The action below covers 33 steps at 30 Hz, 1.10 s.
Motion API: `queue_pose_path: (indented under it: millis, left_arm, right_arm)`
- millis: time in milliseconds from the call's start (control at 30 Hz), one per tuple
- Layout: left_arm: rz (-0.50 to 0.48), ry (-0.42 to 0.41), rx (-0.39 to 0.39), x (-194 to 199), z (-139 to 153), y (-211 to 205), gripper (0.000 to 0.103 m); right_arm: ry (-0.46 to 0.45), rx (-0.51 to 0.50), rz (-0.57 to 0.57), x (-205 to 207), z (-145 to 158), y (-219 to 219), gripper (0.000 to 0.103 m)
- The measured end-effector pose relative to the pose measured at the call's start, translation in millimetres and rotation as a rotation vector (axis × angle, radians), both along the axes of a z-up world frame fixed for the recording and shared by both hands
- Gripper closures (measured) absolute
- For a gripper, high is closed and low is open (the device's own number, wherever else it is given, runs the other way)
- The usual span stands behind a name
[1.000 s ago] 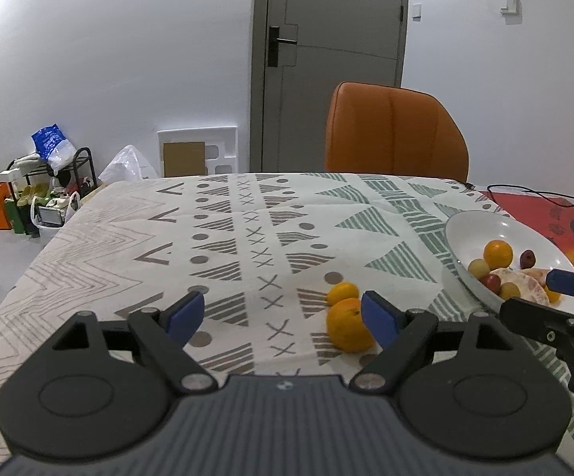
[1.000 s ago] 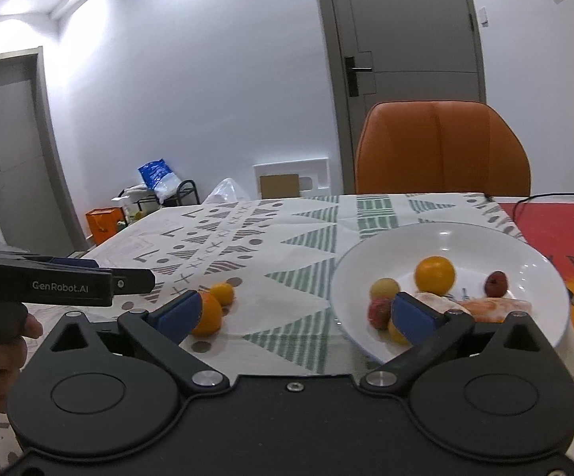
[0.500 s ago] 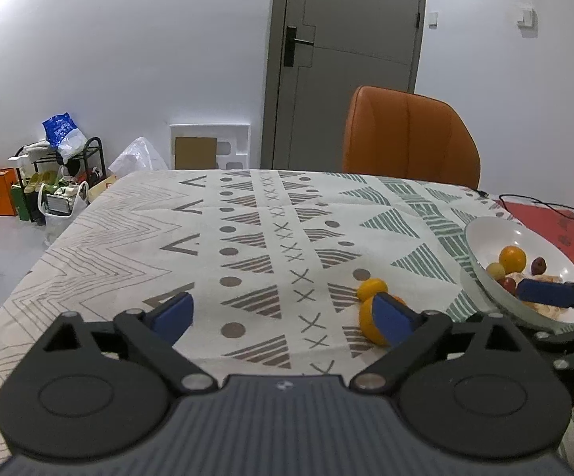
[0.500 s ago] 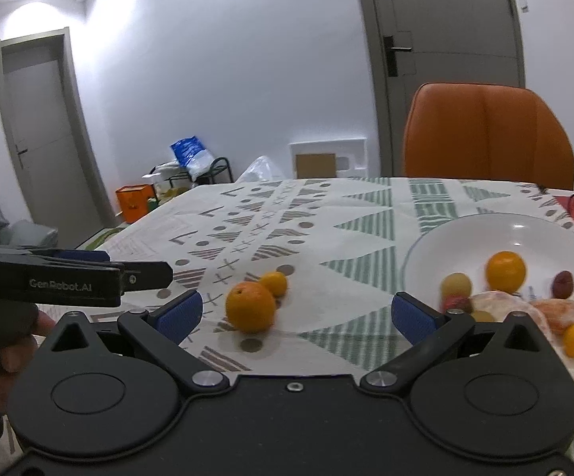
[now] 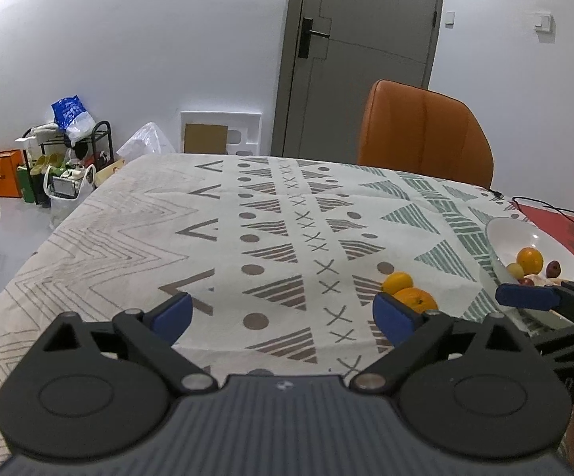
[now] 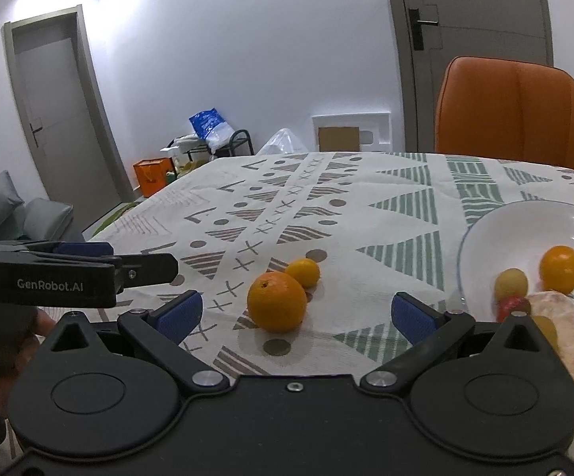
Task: Organize fruits
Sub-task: 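Move both grippers back to the last fruit on the tablecloth, then grasp the large orange with the right gripper while the left grasps a small mandarin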
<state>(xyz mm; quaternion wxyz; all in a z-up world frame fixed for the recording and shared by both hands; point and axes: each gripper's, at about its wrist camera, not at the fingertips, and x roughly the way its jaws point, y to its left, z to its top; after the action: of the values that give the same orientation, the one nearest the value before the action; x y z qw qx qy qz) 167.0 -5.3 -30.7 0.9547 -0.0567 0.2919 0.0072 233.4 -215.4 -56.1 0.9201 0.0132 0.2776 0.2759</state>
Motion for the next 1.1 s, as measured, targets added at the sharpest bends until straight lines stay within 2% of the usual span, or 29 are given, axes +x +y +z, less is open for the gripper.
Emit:
queue_pose_path:
  millis: [100, 400, 467, 500, 533, 567, 733, 1100]
  left_arm:
    - [-0.001, 0.003, -0.009, 0.6, -2.2, 3.5, 0.006]
    - [0.018, 0.004, -0.038, 3.6, -5.3, 19.8, 0.006]
    - [0.015, 0.003, -0.042, 3.8, -6.3, 21.6, 0.006]
    - [0.013, 0.005, -0.040, 4.3, -7.0, 21.5, 0.007]
    - [0.011, 0.008, -0.039, 5.0, -7.6, 21.4, 0.007]
    - [0.006, 0.010, -0.040, 5.6, -8.0, 20.6, 0.007]
    - [-0.013, 0.003, -0.027, 8.3, -6.4, 11.4, 0.007]
    - [-0.078, -0.006, -0.025, 20.0, -5.5, -17.2, 0.009]
  right_arm:
    - [0.005, -0.003, 0.008, 4.6, 0.4, 4.7, 0.001]
    - [0.026, -0.024, 0.035, 15.7, -7.3, 23.3, 0.024]
    - [0.033, -0.031, 0.040, 17.8, -10.4, 26.1, 0.033]
    - [0.037, -0.033, 0.045, 18.8, -12.1, 27.7, 0.043]
    - [0.041, -0.036, 0.051, 19.6, -13.2, 28.5, 0.061]
    - [0.050, -0.043, 0.056, 21.1, -14.9, 29.3, 0.065]
    - [0.046, -0.034, 0.050, 17.7, -12.0, 20.7, 0.065]
    - [0.006, 0.009, -0.046, 5.8, 4.5, -22.2, 0.065]
